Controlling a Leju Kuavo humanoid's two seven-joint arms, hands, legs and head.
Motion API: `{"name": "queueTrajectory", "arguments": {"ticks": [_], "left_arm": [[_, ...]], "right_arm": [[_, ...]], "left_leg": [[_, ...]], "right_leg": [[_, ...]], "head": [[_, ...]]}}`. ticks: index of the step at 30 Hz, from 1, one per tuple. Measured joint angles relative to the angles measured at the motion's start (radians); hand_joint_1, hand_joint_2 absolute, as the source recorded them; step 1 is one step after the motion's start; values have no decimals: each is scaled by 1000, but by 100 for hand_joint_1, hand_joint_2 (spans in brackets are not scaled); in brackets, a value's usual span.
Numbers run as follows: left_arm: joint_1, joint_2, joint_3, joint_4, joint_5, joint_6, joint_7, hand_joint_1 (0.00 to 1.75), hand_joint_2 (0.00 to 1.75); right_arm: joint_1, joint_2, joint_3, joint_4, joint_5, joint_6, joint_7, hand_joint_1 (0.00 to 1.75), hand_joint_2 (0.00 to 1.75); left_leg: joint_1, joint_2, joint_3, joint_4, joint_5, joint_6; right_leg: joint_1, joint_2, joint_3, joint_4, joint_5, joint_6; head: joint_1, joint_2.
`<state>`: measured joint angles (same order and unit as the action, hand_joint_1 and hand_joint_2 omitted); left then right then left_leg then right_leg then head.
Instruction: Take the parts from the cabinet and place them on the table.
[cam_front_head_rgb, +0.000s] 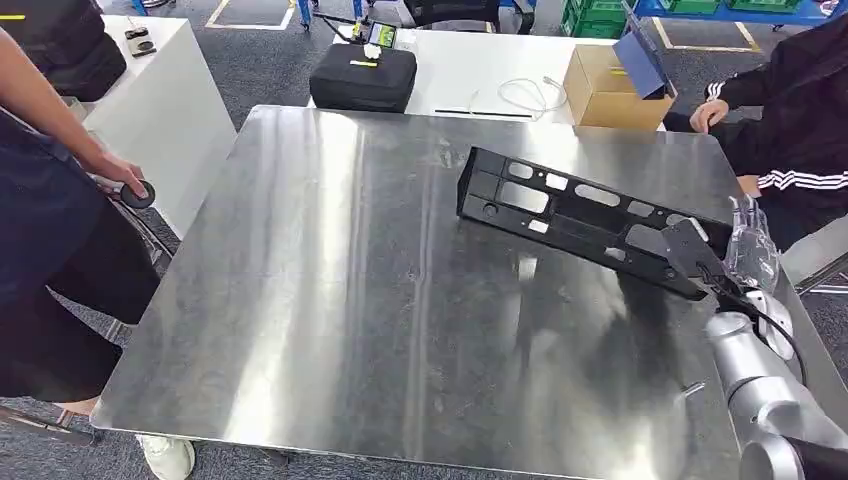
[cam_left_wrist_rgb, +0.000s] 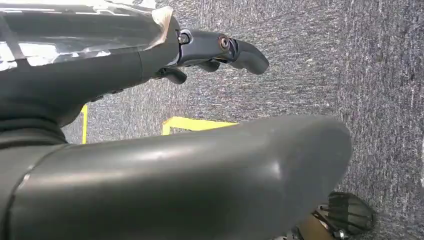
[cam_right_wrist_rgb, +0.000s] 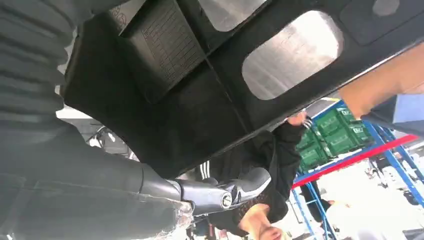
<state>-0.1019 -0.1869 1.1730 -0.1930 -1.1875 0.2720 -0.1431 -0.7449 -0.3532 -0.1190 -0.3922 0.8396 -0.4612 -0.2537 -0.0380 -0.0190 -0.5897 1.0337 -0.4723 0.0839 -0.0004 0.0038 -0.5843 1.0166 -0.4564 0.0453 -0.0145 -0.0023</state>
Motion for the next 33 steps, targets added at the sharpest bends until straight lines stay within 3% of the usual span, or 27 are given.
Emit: {"name": "queueTrajectory", "arguments": {"ticks": [7, 14, 27, 28, 30, 33], "left_arm": [[0, 0, 0, 0, -6, 2, 6, 0, 0], [1, 0, 0, 0, -8, 3, 8, 0, 0], [1, 0, -8, 0, -16, 2, 13, 0, 0], [1, 0, -9, 0, -15, 2, 15, 0, 0], [1, -1, -9, 0, -8, 2, 22, 0, 0], [1, -1, -9, 0, -2, 2, 29, 0, 0]], "right_arm": [[29, 35, -45, -71, -141, 55, -160, 0, 0], [64, 64, -43, -270, -176, 94, -143, 0, 0], [105, 68, -24, -476, -240, 113, -141, 0, 0], [109, 68, -24, -485, -266, 132, -145, 0, 0], [133, 75, -24, -540, -436, 267, -157, 0, 0], [205, 93, -24, -653, -789, 554, -143, 0, 0]], "left_leg": [[0, 0, -1, 0, 0, 0], [0, -2, -2, 0, 0, 0], [0, -2, -2, 0, 0, 0], [0, -2, -2, 0, 0, 0], [0, -2, -2, 0, 0, 0], [0, -2, -2, 0, 0, 0]], "right_leg": [[0, 0, -1, 0, 0, 0], [0, -1, -1, 0, 0, 0], [0, -1, -1, 0, 0, 0], [0, -1, -1, 0, 0, 0], [0, -1, -1, 0, 0, 0], [0, -1, -2, 0, 0, 0]], "head": [[0, 0], [0, 0], [0, 0], [0, 0], [0, 0], [0, 0]]}}
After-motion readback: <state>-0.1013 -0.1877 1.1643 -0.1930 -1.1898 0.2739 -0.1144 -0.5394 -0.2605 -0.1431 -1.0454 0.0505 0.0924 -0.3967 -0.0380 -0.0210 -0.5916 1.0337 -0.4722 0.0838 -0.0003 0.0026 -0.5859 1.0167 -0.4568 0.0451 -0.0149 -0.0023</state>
